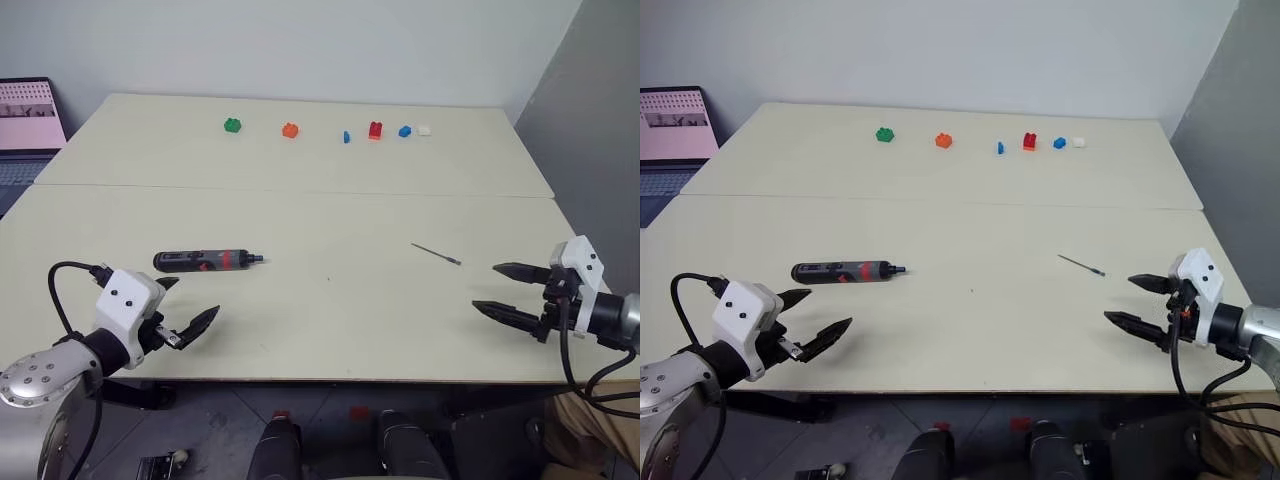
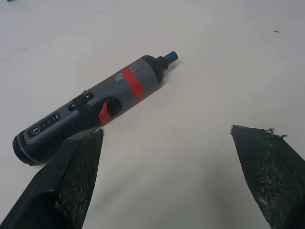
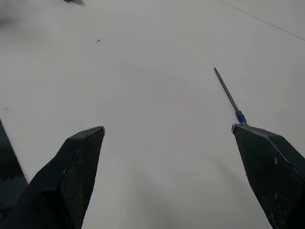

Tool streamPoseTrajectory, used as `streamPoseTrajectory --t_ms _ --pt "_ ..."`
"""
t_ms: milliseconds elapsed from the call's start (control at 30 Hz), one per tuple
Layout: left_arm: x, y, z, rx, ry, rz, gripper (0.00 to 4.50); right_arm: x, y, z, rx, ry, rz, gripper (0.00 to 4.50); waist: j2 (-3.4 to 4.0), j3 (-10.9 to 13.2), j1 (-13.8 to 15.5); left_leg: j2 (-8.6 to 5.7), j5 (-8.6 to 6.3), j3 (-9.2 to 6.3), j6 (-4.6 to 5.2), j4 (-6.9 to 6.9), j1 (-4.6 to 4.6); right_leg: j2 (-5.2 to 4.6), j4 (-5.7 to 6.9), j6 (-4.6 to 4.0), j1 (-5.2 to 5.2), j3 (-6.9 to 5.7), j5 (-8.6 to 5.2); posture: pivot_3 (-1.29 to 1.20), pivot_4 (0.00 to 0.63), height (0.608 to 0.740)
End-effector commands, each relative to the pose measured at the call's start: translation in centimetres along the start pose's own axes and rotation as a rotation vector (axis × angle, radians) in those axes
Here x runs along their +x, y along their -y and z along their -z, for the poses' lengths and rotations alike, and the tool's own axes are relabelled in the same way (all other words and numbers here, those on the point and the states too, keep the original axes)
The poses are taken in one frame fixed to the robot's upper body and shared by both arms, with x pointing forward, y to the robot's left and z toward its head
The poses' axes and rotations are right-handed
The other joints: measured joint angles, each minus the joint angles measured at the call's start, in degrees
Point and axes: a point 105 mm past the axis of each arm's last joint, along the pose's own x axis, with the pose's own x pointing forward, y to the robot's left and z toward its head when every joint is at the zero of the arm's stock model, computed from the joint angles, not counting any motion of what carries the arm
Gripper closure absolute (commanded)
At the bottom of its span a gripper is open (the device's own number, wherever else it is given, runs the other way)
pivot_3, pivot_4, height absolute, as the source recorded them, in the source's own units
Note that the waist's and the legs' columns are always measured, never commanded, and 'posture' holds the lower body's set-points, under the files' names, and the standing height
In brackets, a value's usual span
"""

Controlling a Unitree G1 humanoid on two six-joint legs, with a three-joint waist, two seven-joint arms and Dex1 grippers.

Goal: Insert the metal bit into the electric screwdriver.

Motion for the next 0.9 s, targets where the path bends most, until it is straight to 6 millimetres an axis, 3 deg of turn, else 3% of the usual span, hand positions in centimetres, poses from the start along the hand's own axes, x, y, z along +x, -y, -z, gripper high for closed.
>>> streamPoseTrajectory --t_ms 33,300,500,700,900 --pt "-0.1 -0.3 -0.7 0.034 0.005 0.009 0.06 -0.2 0.1 -1.0 -0.043 0.018 -0.002 0.0 0.0 0.0 0.0 0.0 0.0 0.0 0.0 0.0 0.0 0.0 0.0 0.0 0.0 0.0 0.0 0.0 0.15 0.74" --pt "-0.2 -0.6 -1.3 0.053 0.02 0.012 0.06 0.0 -0.1 -0.6 -0.041 0.01 -0.005 0.0 0.0 0.0 0.0 0.0 0.0 0.02 0.0 0.0 0.0 0.0 0.0 0.0 0.0 0.02 0.0 0.0 0.15 0.74" --pt "-0.7 0.4 -1.7 0.027 0.053 0.116 0.06 0.0 -0.3 -0.2 -0.045 0.0 -0.01 0.0 0.0 0.0 0.0 0.01 0.0 0.04 0.0 0.0 0.0 0.0 0.0 0.0 0.0 0.03 0.0 0.0 0.15 0.74" --pt "-0.7 -0.5 -1.0 0.08 0.015 0.106 0.06 0.4 -1.1 0.0 -0.053 -0.002 -0.038 0.0 0.0 0.0 0.0 0.01 0.0 0.04 0.0 0.0 0.01 0.0 0.01 0.0 -0.02 0.04 0.0 0.0 0.15 0.74" --pt "-0.4 -1.6 -2.1 0.166 0.007 0.113 0.06 0.9 -1.9 0.1 -0.06 -0.004 -0.079 0.0 -0.01 0.0 0.0 0.01 0.0 0.05 0.0 0.0 0.0 0.0 0.01 0.0 -0.03 0.05 0.0 0.0 0.15 0.74"
